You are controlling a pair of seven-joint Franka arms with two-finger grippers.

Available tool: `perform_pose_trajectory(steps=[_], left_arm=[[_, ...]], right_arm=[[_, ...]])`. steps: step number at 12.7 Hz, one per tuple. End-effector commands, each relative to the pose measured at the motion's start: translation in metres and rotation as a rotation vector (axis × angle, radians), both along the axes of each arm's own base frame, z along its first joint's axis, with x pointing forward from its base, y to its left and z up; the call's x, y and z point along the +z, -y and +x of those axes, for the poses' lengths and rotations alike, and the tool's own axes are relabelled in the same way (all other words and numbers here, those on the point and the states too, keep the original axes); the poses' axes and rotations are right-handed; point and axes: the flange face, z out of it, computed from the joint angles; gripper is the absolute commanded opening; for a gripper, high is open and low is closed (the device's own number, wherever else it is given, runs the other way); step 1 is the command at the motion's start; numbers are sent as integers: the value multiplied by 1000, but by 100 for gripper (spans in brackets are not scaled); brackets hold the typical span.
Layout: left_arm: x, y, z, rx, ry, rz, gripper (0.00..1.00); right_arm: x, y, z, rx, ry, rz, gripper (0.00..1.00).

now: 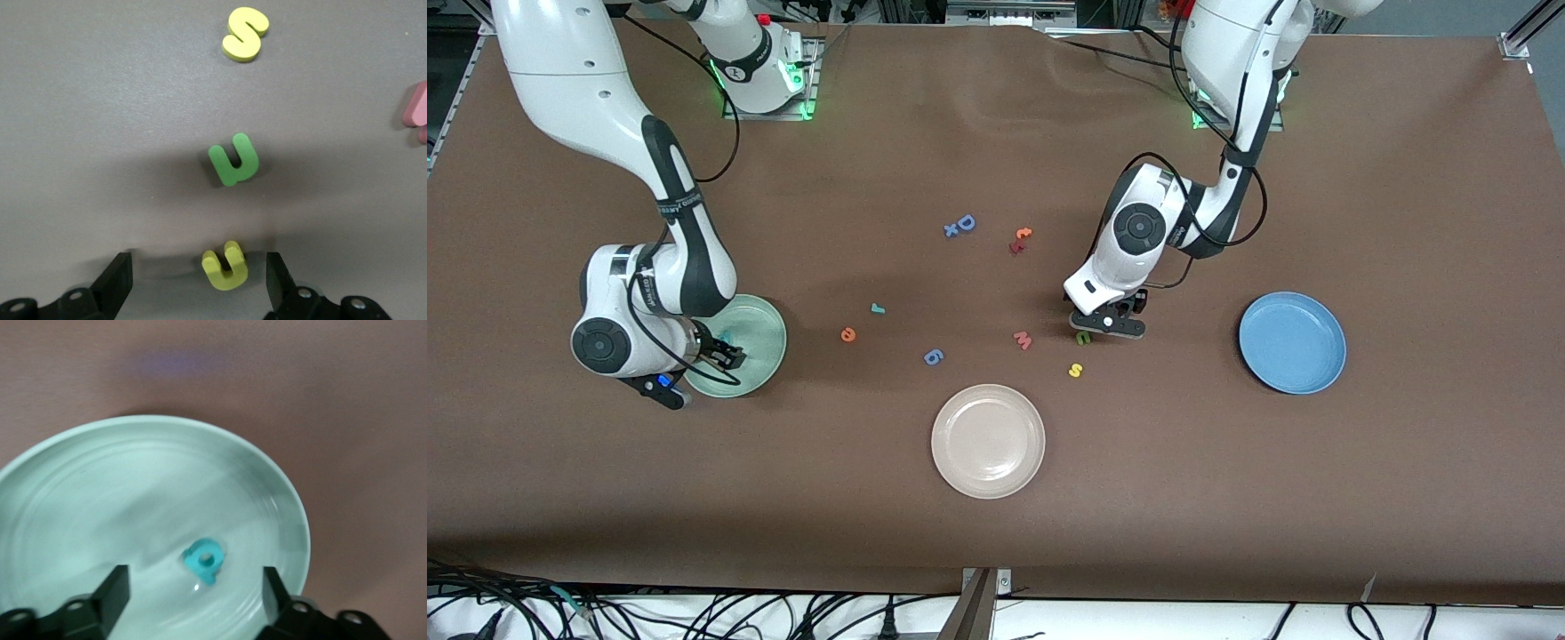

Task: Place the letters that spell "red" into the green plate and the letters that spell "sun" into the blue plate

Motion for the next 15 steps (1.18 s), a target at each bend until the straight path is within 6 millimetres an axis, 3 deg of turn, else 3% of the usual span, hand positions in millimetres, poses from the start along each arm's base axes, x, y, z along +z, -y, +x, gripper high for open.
perform_pose_trajectory(steps=[1, 2, 5, 8, 11, 15], left_arm=[[0, 5, 0, 38, 6, -15, 83], [1, 6, 0, 52, 6, -16, 74], [3, 11, -1, 54, 7, -21, 63], [4, 16, -2, 64, 8, -26, 57], [4, 15, -2, 67, 7, -24, 44], [4, 16, -2, 62, 11, -23, 27]], right_arm=[[44, -44, -7, -51, 18, 29, 94], [49, -69, -10, -87, 28, 34, 94], [46, -145, -19, -206, 76, 58, 94], [16, -194, -26, -271, 132, 77, 93], [-16, -212, -38, -287, 150, 76, 92], [-34, -203, -47, -278, 171, 72, 88]])
